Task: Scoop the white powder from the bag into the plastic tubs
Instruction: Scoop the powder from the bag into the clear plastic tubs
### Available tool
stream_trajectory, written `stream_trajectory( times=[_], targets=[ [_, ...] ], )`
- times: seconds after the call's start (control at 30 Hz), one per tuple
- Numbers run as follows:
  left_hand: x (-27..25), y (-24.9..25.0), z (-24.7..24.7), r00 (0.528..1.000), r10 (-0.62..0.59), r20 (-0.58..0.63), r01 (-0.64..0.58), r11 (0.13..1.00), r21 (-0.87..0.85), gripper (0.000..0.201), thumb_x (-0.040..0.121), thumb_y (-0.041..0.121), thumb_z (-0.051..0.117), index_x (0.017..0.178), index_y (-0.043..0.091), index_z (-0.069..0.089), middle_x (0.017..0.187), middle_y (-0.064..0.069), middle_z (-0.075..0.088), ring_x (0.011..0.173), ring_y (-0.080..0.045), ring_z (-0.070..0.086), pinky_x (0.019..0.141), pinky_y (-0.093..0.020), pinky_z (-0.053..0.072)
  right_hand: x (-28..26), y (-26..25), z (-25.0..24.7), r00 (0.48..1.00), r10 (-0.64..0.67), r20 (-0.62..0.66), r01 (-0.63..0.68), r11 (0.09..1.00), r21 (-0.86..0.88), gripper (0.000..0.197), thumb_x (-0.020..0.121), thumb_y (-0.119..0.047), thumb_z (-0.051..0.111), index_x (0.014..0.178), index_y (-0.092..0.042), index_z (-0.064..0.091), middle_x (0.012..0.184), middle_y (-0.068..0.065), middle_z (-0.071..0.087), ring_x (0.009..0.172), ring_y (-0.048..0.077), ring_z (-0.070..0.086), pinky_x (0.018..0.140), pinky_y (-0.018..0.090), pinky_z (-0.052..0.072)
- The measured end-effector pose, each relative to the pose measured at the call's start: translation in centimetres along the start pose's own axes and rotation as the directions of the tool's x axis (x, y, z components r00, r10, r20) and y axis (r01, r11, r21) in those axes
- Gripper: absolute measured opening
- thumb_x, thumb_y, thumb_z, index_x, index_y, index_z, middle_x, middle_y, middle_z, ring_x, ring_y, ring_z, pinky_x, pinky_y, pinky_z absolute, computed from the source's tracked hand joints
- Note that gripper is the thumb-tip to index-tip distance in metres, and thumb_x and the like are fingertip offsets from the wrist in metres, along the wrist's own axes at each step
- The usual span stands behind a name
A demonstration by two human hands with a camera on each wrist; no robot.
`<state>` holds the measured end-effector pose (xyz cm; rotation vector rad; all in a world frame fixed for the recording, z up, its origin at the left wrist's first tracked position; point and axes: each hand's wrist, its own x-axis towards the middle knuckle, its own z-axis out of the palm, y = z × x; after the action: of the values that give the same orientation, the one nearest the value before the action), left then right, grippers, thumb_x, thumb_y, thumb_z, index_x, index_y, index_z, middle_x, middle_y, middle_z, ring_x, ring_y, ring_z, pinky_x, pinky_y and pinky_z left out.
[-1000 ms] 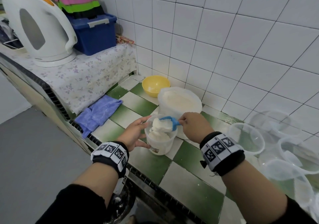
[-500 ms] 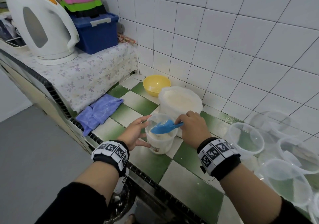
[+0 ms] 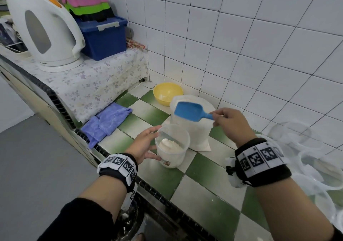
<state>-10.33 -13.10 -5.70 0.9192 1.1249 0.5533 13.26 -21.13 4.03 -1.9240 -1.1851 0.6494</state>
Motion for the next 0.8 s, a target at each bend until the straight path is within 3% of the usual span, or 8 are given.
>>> stream_trajectory(
  times=[0.1,0.17,0.23,0.37,0.5,0.7,0.8],
  targets=[
    [0.1,0.3,0.0,1.0,0.004,-0.005,-0.004,1.0,0.02,0.025,0.1,0.022,0.052,0.122,0.028,0.062,0.121,-0.002,0.066,0.098,-0.03,0.07,0.078,-0.063,0.056,1.7,0.7,-0.3,0.997,-0.036,-0.074,0.026,0.991,-0.133,0.021,0.094,-0.012,0.049,0.107,-0.012,0.065,0.093,0.005,0.06,0.07,0.012,0.049,0.061,0.023,0.038],
    [0.3,0.6,0.0,1.0,0.012,-0.011,-0.012,0.999,0.035,0.026,0.1,0.022,0.053,0.123,0.028,0.063,0.12,-0.002,0.066,0.097,-0.029,0.07,0.076,-0.062,0.056,2.9,1.0,-0.1,0.993,-0.057,-0.104,0.025,0.957,-0.288,0.026,0.093,-0.009,0.047,0.113,-0.013,0.062,0.104,0.009,0.059,0.091,0.022,0.053,0.079,0.029,0.041],
    [0.4,0.9,0.0,1.0,0.012,-0.018,-0.011,0.999,0.044,0.025,0.099,0.021,0.053,0.121,0.028,0.063,0.118,-0.001,0.067,0.097,-0.028,0.07,0.076,-0.062,0.056,3.7,0.9,0.4,0.989,-0.108,-0.104,0.048,0.885,-0.462,0.031,0.092,-0.006,0.045,0.119,-0.015,0.058,0.111,0.013,0.054,0.105,0.028,0.047,0.09,0.031,0.035],
    [0.7,1.3,0.0,1.0,0.001,-0.009,-0.001,0.998,0.057,0.024,0.098,0.022,0.054,0.12,0.027,0.064,0.116,-0.001,0.069,0.095,-0.029,0.07,0.076,-0.06,0.057,5.0,0.1,1.8,0.968,-0.246,-0.046,0.161,0.754,-0.637,0.043,0.087,0.0,0.045,0.126,-0.015,0.053,0.113,0.011,0.049,0.106,0.027,0.04,0.091,0.03,0.033],
    [0.9,1.5,-0.2,1.0,-0.009,0.001,0.009,0.998,0.055,0.024,0.098,0.021,0.054,0.12,0.027,0.064,0.115,-0.001,0.069,0.092,-0.028,0.07,0.073,-0.057,0.059,6.2,-0.3,3.3,0.938,-0.337,0.084,0.29,0.626,-0.724,0.043,0.085,0.0,0.047,0.125,-0.014,0.053,0.113,0.009,0.049,0.105,0.026,0.042,0.092,0.031,0.036],
    [1.1,1.5,-0.2,1.0,-0.015,0.005,0.014,0.999,0.041,0.024,0.098,0.02,0.053,0.118,0.026,0.065,0.11,0.0,0.07,0.092,-0.029,0.07,0.078,-0.06,0.056,6.6,0.5,4.2,0.94,-0.269,0.208,0.331,0.586,-0.74,0.037,0.09,-0.007,0.046,0.126,-0.015,0.053,0.117,0.007,0.051,0.11,0.024,0.043,0.096,0.03,0.036],
    [1.2,1.4,-0.2,1.0,-0.014,0.005,0.014,0.999,0.038,0.024,0.099,0.019,0.053,0.118,0.027,0.066,0.11,0.0,0.07,0.093,-0.03,0.069,0.082,-0.063,0.054,6.2,1.1,4.3,0.959,-0.185,0.215,0.283,0.632,-0.721,0.035,0.092,-0.01,0.047,0.125,-0.017,0.054,0.116,0.007,0.051,0.111,0.024,0.044,0.097,0.031,0.037]
  ],
)
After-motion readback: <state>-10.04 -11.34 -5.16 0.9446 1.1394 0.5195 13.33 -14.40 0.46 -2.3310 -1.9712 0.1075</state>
